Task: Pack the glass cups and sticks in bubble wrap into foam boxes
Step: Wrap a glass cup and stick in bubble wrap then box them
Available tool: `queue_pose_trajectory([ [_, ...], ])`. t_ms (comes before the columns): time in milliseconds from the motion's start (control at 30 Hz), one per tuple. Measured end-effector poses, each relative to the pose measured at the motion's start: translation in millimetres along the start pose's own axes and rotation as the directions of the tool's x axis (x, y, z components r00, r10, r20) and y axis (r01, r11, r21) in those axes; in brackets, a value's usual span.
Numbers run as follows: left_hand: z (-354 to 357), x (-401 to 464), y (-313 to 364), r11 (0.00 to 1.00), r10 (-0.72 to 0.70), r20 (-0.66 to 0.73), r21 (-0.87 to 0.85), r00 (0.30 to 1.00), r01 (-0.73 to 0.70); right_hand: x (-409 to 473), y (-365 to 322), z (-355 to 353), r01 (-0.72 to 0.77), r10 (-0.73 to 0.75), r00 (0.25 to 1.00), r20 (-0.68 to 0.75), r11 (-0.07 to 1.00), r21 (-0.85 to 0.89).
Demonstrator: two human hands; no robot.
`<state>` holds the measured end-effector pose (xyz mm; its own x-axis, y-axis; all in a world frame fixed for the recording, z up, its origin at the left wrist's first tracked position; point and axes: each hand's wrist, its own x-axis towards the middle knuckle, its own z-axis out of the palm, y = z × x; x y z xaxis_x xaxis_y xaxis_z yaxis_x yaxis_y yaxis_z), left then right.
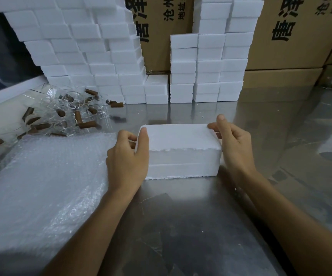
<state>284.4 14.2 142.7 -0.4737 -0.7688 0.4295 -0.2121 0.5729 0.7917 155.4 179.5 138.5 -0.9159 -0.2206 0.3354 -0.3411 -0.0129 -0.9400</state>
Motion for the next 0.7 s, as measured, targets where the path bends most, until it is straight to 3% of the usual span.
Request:
queue_pose_trajectory([
  [200,3,-4,1,0.999,0.024,-0.031,0.024,0.999,-0.024,-3,7,5,0.056,-0.033,0.982,0.187,0.991,-0.123],
  [400,0,-6,3,1.0,0.016,-0.014,0.011,1.0,-0.016,-3,5,7,-0.017,0.024,0.979,0.205,0.999,-0.036],
  [700,-3,0,4,0.993,-0.107,0.002,-0.059,0.994,0.107,-1,11,8,0.0,0.024,0.967,0.255,0.996,-0.091],
])
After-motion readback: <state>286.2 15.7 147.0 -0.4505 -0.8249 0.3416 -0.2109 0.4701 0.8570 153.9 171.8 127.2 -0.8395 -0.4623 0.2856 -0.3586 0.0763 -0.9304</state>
